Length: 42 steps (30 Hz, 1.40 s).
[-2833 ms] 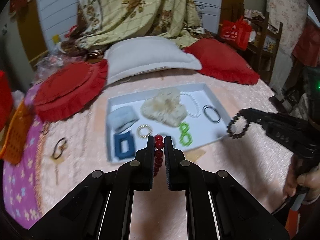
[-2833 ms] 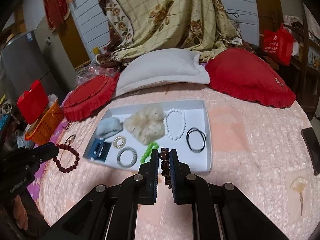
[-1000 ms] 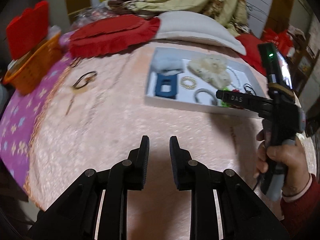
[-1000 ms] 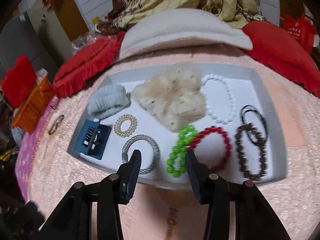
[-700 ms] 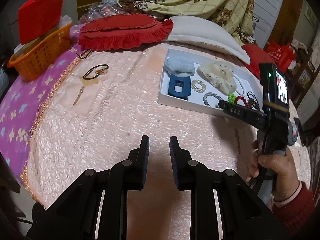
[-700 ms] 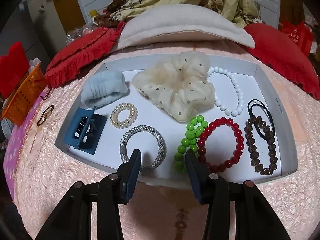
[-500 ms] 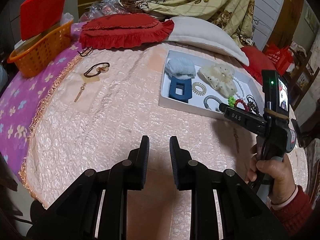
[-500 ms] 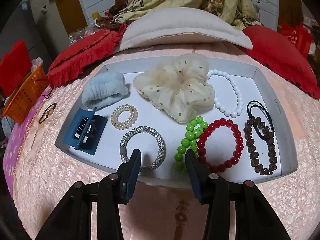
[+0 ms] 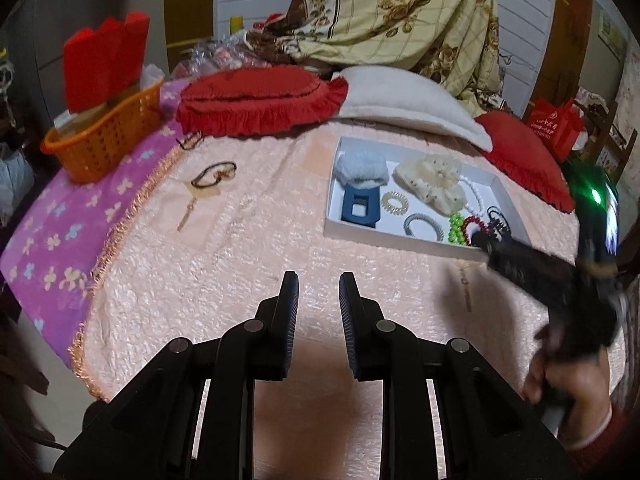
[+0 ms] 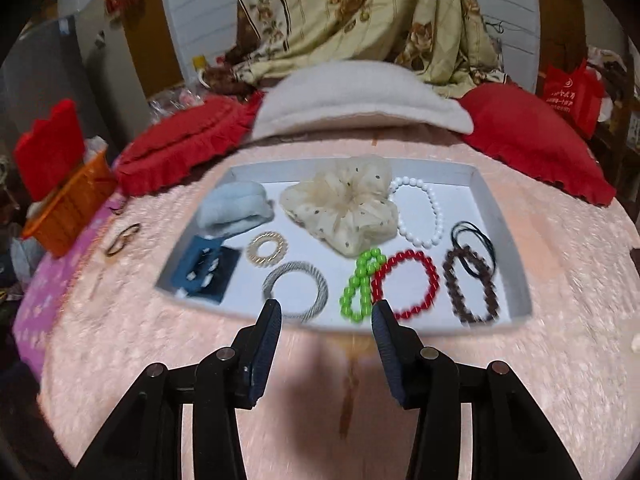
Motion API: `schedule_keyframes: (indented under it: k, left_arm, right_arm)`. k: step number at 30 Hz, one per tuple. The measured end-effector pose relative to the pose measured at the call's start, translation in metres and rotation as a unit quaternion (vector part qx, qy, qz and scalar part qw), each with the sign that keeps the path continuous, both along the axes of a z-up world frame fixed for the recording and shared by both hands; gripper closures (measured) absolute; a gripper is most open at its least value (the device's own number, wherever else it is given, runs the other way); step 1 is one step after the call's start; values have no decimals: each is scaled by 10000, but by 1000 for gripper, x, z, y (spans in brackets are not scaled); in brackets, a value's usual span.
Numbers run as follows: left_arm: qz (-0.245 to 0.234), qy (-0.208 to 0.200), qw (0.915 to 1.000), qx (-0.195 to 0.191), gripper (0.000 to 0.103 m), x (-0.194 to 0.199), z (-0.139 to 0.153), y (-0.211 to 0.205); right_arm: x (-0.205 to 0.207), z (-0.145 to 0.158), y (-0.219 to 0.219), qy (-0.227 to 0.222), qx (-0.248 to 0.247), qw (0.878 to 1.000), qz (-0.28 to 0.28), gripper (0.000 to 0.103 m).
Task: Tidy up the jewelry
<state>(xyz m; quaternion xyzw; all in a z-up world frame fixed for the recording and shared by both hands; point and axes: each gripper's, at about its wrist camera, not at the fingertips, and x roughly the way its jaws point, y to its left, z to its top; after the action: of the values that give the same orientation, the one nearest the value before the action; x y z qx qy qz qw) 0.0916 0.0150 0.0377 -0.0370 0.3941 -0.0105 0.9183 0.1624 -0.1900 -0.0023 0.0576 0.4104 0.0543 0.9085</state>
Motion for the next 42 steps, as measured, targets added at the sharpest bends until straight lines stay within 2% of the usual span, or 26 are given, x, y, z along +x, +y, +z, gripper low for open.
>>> schedule_keyframes:
  k: [3, 6, 10, 14, 23, 31, 42]
  left_arm:
    - [-33, -166, 9998, 99, 82, -8, 8, -5]
    - [-46, -308, 9993, 189, 70, -16, 14, -9]
    - [21, -506, 9982, 325, 68, -25, 23, -11]
    - [24, -532, 9979, 377, 58, -29, 25, -13]
    - [-44, -148, 9986, 506, 57, -28, 14, -21]
    - [-38, 39, 9974, 716, 57, -24, 5, -31]
    - [-65, 260, 9964, 807, 57, -19, -6, -39]
  right_arm:
    - [-27, 1, 0, -69, -55, 10000, -4, 58]
    - [-46, -1, 0, -52, -57, 10000, -21, 58]
    - [-57, -4, -1, 49, -31, 10000, -32, 58]
    - [-67, 1, 1, 39, -112, 9999, -41, 58]
    - [-83, 3, -8, 56, -264, 9994, -193, 58]
    - [-88, -2, -25, 158, -400, 9985, -337, 57]
    - [-93, 9, -44, -94, -649, 9960, -601, 57]
